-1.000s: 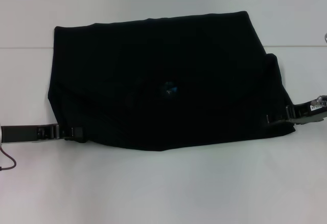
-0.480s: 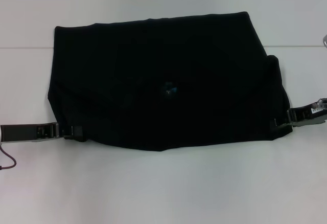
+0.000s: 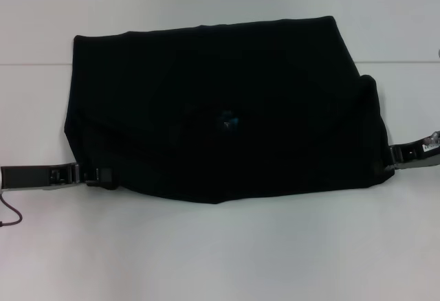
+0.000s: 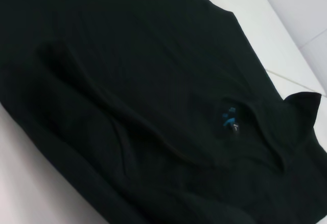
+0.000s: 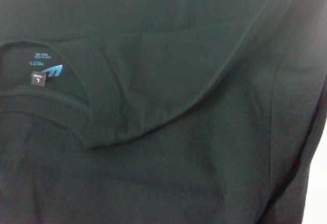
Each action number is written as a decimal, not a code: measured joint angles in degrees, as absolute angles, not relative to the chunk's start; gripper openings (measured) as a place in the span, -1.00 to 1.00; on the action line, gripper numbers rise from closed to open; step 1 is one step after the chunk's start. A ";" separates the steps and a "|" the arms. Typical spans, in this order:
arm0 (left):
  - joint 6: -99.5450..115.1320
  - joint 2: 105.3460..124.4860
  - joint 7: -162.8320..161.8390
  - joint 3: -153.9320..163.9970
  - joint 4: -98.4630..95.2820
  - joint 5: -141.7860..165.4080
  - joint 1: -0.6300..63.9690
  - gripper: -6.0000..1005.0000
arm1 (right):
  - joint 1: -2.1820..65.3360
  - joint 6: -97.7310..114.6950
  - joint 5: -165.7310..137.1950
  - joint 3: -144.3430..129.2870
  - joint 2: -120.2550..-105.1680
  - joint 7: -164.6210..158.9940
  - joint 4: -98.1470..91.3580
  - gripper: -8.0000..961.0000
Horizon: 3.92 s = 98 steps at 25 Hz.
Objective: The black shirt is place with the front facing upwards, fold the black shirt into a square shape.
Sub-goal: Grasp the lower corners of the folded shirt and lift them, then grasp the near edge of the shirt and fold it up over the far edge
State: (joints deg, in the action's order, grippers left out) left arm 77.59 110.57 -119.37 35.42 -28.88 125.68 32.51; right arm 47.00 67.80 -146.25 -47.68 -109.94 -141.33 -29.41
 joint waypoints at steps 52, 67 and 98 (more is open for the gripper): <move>75.70 109.30 -127.71 7.80 -25.36 131.86 36.75 -0.91 | 44.15 66.07 -130.14 -25.36 -111.93 -126.09 -29.15 -0.88; 59.11 114.64 -120.82 9.21 -25.05 131.65 41.28 -0.91 | 48.41 47.37 -129.56 -28.00 -115.48 -121.56 -28.05 -0.88; 44.90 119.99 -108.42 8.76 -21.27 118.12 41.98 -0.09 | 47.46 32.30 -110.01 -31.28 -119.32 -100.54 -21.69 -0.12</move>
State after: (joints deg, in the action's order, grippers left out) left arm 44.90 119.99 -108.42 8.76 -21.27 118.12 41.98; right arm 47.46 32.30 -110.01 -31.28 -119.32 -100.55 -21.69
